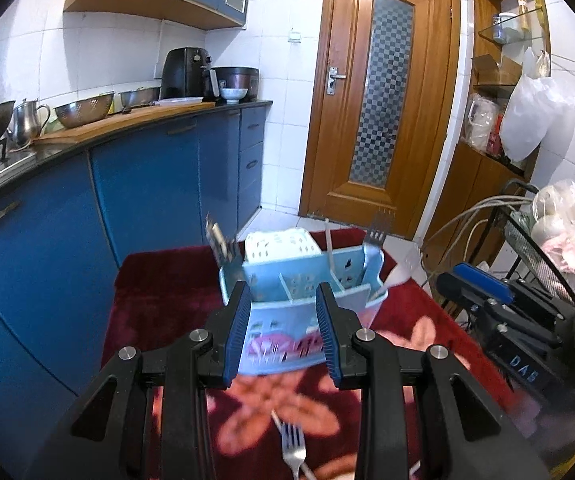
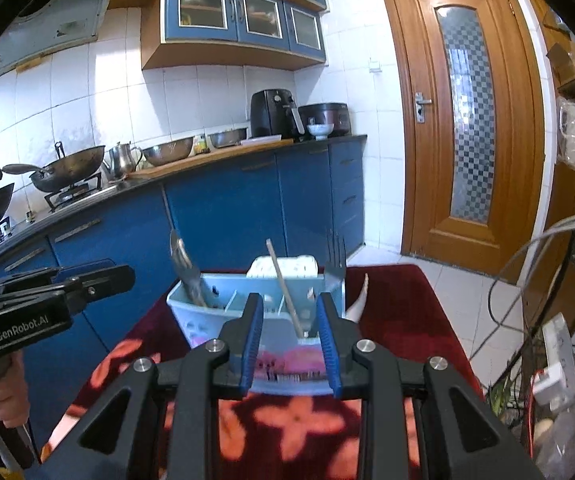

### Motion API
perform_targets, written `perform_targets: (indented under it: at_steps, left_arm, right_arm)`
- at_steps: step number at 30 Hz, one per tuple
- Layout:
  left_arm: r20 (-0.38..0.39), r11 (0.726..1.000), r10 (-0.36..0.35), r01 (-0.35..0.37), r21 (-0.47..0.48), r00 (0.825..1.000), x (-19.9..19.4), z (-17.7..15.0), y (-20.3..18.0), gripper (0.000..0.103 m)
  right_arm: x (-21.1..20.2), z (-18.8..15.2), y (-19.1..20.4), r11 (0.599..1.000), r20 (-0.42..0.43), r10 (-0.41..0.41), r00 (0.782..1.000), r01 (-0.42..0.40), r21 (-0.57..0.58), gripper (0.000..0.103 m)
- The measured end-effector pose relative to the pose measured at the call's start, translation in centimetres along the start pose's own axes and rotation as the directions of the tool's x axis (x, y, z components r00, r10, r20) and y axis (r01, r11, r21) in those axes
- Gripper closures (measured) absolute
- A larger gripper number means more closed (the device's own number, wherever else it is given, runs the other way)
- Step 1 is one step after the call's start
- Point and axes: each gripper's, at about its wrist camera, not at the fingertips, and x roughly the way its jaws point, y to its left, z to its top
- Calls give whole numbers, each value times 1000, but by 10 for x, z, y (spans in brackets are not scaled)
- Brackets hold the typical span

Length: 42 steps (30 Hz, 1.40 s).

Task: Organize utensils
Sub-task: 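Withdraw both open tools from the box back toward the rug, then grasp a white plastic spoon with the right tool while the left tool approaches a metal fork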

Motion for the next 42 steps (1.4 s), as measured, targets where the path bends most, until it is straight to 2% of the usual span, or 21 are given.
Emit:
perform_targets:
  at_steps: [6, 11, 16, 24, 30, 40, 42]
  left_arm:
    - [-46, 1000, 6, -7, -18, 999, -12, -32, 5, 69]
    - [-95, 999, 3, -6, -33, 996, -12, -59, 7, 69]
    - [-146, 999, 3, -10, -44, 989, -4, -85, 8, 69]
    - [-230, 998, -4, -11, -66, 973, 14, -119, 7, 69]
    - [-276, 997, -10, -13, -81, 961, 25, -136, 6, 69]
    - [-305, 997, -11, -15, -82, 952, 38, -146, 3, 69]
    - [-309, 996, -13, -14, -85, 951, 41, -146, 5, 69]
  right_arm:
    - [-8, -32, -10, 999, -98, -7, 995, 11, 44, 73]
    - [-13, -63, -26, 995, -197, -11, 980, 31, 100, 73]
    - [-21, -87, -39, 990, -246, -38, 969, 70, 121, 73]
    - [-26, -127, -58, 980, -355, -65, 933, 126, 152, 73]
    - [-30, -144, -69, 969, -401, -67, 914, 154, 191, 67]
    - [-11, -166, -74, 949, -451, 34, 892, 113, 295, 67]
    - [-6, -169, -73, 947, -447, 38, 894, 111, 302, 67]
